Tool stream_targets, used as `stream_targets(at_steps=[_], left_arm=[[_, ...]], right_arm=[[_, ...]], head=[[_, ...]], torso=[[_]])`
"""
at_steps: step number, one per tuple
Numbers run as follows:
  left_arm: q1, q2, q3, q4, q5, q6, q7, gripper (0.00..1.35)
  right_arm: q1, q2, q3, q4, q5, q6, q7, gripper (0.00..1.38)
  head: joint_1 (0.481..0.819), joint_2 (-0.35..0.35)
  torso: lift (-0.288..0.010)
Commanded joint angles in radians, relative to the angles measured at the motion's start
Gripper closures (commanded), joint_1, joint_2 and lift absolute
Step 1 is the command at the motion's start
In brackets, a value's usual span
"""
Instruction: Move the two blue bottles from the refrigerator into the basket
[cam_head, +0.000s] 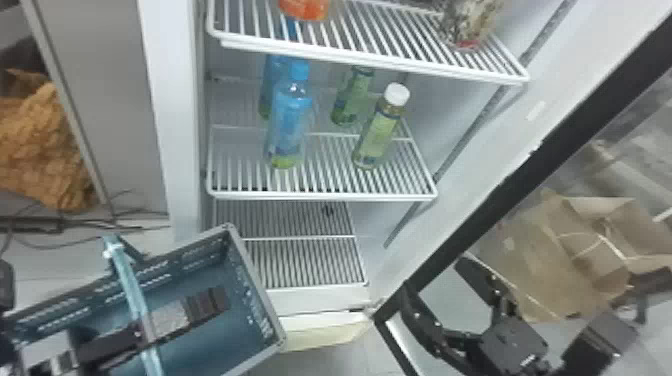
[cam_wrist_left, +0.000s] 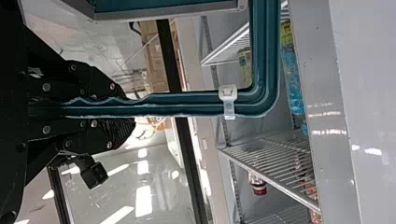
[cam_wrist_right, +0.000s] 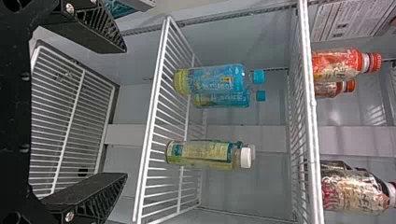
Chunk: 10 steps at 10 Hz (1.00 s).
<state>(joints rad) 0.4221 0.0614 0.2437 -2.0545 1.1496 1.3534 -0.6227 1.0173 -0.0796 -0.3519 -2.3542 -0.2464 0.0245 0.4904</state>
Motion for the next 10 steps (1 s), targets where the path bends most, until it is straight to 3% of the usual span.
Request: stream_targets(at_steps=[1, 10], left_arm=[[0.000, -0.002, 0.002, 0.004, -0.003, 0.001, 0.000, 1.20], [-0.002, -0.008, 0.008, 0.009, -0.005, 0.004, 0.000, 1.20]], right_arm=[[-0.004, -0.002, 0.003, 0.004, -0.001, 0.000, 0.002, 0.10], [-0.060, -0.011, 0.011, 0.024, 0.009, 0.000, 0.027, 0.10]], head=[[0.695, -0.350], [0.695, -0.350]], torso=[[-0.220], [-0.220]])
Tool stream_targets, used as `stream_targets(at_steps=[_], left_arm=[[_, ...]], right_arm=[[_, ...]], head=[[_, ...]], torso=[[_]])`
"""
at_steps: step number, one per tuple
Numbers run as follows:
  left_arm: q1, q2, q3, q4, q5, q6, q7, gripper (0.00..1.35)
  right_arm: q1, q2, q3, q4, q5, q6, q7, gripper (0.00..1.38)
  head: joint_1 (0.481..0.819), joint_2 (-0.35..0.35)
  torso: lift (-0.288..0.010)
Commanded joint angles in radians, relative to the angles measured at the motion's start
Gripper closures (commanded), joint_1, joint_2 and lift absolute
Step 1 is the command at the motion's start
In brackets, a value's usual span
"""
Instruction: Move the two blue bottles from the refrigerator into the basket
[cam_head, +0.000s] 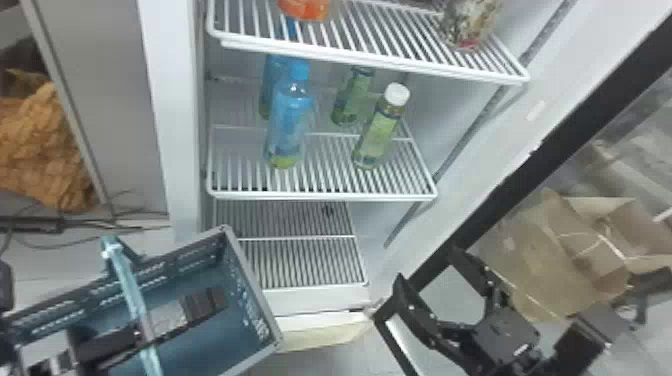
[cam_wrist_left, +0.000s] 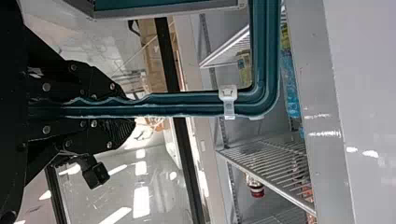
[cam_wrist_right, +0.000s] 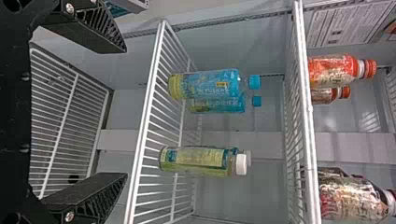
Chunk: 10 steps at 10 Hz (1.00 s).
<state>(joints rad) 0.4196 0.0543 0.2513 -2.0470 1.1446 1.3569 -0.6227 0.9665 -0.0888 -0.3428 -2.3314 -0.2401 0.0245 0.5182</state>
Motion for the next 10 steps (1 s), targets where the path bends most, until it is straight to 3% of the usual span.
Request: stream_targets(at_steps=[1, 6, 10], left_arm=[[0.000, -0.001, 0.002, 0.001, 0.000, 0.000, 0.000, 1.20], [-0.005, -0.002, 0.004, 0.004, 0.000, 0.000, 0.000, 1.20], [-0.005, -0.004, 0.006, 0.004, 0.000, -0.002, 0.000, 1.20]], right_arm=[[-0.034, -0.006, 0.008, 0.013, 0.005, 0.012, 0.009, 0.10], [-0.216, -0.051, 0.113, 0.131, -0.015, 0.015, 0.028, 0.10], [-0.378, -0.052, 0.157, 0.256, -0.009, 0.015, 0.026, 0.09]], head=[[0.695, -0.350], [0.695, -0.350], [0.695, -0.320]], torso=[[-0.220], [-0.220], [-0.220]])
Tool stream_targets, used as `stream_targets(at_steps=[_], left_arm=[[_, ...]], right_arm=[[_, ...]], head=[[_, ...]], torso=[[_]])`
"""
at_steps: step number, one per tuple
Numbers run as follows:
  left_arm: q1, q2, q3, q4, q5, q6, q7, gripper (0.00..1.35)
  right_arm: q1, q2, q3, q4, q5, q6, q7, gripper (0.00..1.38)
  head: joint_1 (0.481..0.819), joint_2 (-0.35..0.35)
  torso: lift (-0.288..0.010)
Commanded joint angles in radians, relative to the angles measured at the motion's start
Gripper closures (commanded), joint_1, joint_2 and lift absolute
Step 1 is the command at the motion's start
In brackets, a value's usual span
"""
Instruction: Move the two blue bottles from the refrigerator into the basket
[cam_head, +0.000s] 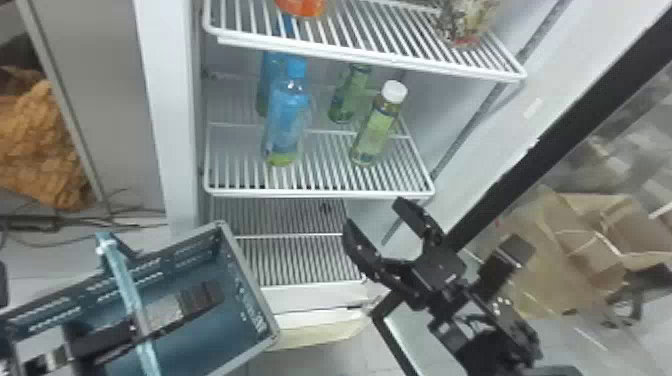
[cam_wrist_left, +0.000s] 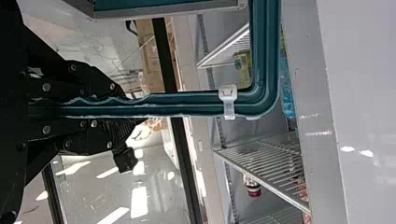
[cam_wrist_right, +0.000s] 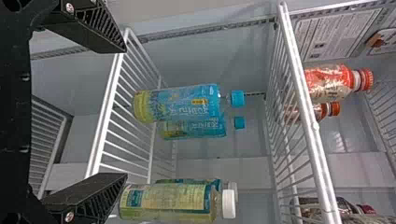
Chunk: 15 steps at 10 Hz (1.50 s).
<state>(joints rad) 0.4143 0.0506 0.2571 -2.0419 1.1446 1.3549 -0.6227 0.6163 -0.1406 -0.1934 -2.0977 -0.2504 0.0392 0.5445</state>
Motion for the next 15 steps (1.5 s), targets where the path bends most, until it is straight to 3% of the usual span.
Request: stream_targets(at_steps=[1, 4, 10, 15], left_arm=[[-0.004, 0.000, 0.000, -0.001, 0.000, 0.000, 0.000, 1.20], [-0.007, 0.000, 0.000, 0.001, 0.000, 0.000, 0.000, 1.20], [-0.014, 0.000, 0.000, 0.004, 0.004, -0.003, 0.000, 1.20], [-0.014, 0.002, 0.000, 0.009, 0.004, -0.003, -0.002, 1.20]], right_arm=[[-0.071, -0.004, 0.032, 0.052, 0.001, 0.000, 0.000, 0.09], [-0.172, -0.020, 0.110, 0.121, 0.005, 0.000, -0.014, 0.09], [-0.381, -0.025, 0.209, 0.261, 0.027, 0.039, -0.077, 0.09], [-0.489, -0.022, 0.265, 0.359, 0.031, 0.059, -0.130, 0.10]], head=[[0.695, -0.309], [0.695, -0.255], [0.695, -0.176], [0.695, -0.135]], torso=[[-0.220], [-0.220], [-0.220], [-0.220]])
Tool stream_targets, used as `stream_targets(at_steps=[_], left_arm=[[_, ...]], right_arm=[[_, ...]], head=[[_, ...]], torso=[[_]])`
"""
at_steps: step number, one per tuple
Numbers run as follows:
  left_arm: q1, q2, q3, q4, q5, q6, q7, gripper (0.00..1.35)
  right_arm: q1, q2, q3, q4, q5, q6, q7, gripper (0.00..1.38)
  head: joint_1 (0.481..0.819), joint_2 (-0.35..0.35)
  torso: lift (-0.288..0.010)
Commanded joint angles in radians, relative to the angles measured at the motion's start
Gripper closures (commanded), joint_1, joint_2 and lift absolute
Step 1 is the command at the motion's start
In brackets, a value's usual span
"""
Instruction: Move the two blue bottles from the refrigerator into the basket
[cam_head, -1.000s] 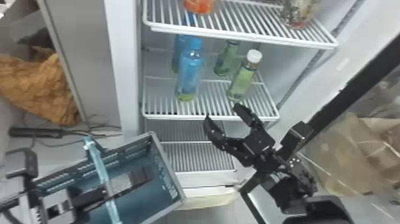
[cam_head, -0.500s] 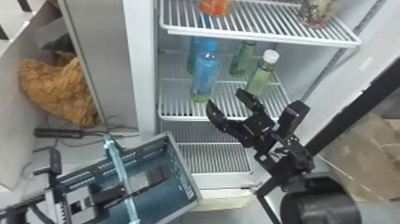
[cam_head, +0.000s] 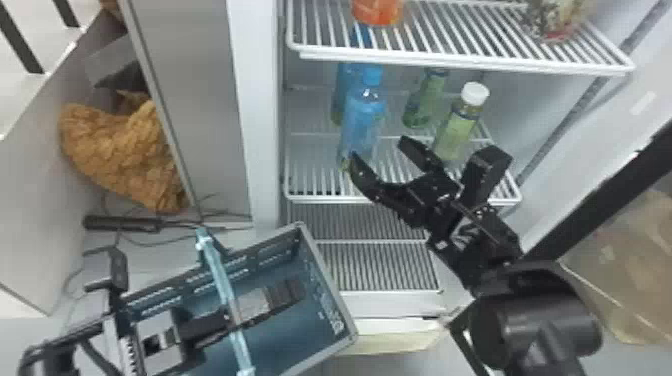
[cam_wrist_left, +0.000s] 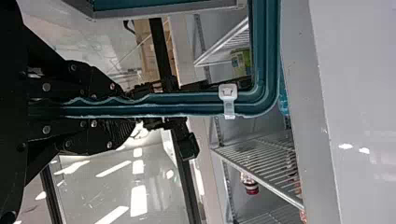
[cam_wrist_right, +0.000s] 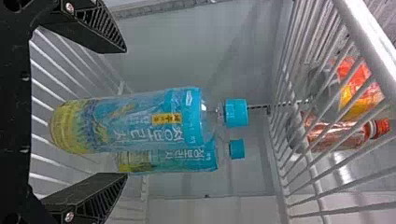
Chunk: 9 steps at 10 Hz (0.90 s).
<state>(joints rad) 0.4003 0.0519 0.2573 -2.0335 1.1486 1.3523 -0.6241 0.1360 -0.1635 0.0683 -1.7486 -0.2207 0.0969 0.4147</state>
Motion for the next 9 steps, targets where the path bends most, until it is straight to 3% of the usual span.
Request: stream_targets(at_steps=[1, 3, 5, 7, 9], left_arm=[[0.000, 0.000, 0.000, 0.000, 0.000, 0.000, 0.000, 1.20], [0.000, 0.000, 0.000, 0.000, 0.000, 0.000, 0.000, 1.20], [0.000, 0.000, -0.002, 0.003, 0.000, 0.000, 0.000, 1.20], [0.000, 0.000, 0.000, 0.003, 0.000, 0.000, 0.000, 1.20], [0.000, 0.000, -0.002, 0.003, 0.000, 0.000, 0.000, 1.20]], right_arm=[[-0.030, 0.002, 0.008, 0.032, 0.001, 0.004, -0.005, 0.10], [-0.070, 0.002, 0.025, 0.069, 0.001, 0.004, -0.014, 0.11], [-0.099, 0.002, 0.043, 0.108, -0.001, 0.004, -0.014, 0.24], [-0.102, 0.002, 0.045, 0.118, -0.027, 0.009, -0.027, 0.76], [-0.102, 0.001, 0.035, 0.105, -0.013, 0.026, -0.033, 1.09]], head=[[0.695, -0.132], [0.695, -0.128], [0.695, -0.118], [0.695, -0.112], [0.695, -0.113]], torso=[[-0.220], [-0.220], [-0.220], [-0.220], [-0.220]])
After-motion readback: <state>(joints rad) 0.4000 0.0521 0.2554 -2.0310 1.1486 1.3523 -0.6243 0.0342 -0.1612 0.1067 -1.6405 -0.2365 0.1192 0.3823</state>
